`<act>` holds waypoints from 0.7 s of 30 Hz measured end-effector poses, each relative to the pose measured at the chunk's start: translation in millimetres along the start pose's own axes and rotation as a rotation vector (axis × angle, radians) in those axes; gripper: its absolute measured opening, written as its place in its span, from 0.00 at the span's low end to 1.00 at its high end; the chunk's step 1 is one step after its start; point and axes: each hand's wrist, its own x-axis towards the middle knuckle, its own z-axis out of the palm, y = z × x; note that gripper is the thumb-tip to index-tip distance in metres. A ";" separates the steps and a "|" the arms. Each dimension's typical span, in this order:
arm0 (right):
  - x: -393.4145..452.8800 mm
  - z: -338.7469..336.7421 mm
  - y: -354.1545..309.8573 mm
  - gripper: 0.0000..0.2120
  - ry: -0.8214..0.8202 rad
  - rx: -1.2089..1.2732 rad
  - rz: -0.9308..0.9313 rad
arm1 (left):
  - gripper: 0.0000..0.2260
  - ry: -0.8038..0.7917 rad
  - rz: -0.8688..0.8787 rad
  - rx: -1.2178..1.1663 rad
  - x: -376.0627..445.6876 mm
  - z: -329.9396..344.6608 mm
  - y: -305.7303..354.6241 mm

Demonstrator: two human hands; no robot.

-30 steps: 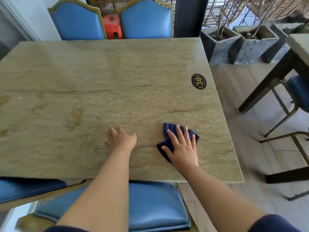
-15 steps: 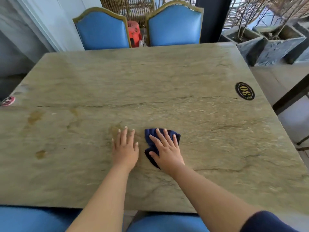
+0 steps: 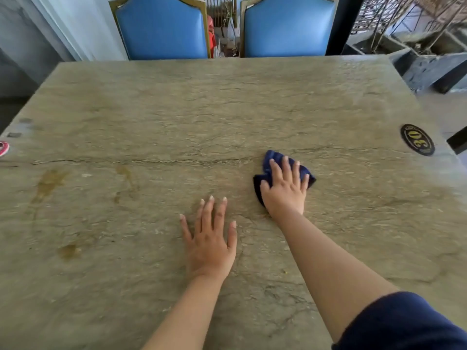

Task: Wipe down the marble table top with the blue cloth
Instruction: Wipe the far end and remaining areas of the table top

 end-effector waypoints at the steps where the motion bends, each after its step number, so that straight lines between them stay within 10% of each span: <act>1: 1.3 2.3 -12.0 0.29 -0.035 0.016 -0.079 | 0.25 0.000 0.000 0.003 0.1 0.4 -0.4; 7: -26.8 2.1 -15.6 0.24 -0.245 0.241 -0.601 | 0.22 0.102 -0.026 -0.201 -4.9 -6.9 -4.8; 15: 11.0 18.1 -58.5 0.27 -0.101 0.027 -0.214 | 0.22 0.119 -0.143 -0.042 1.5 -29.2 -81.7; 21: -34.7 50.3 -115.5 0.23 -0.217 -0.009 -0.760 | 0.21 0.066 -0.177 0.034 -16.9 -28.1 -119.1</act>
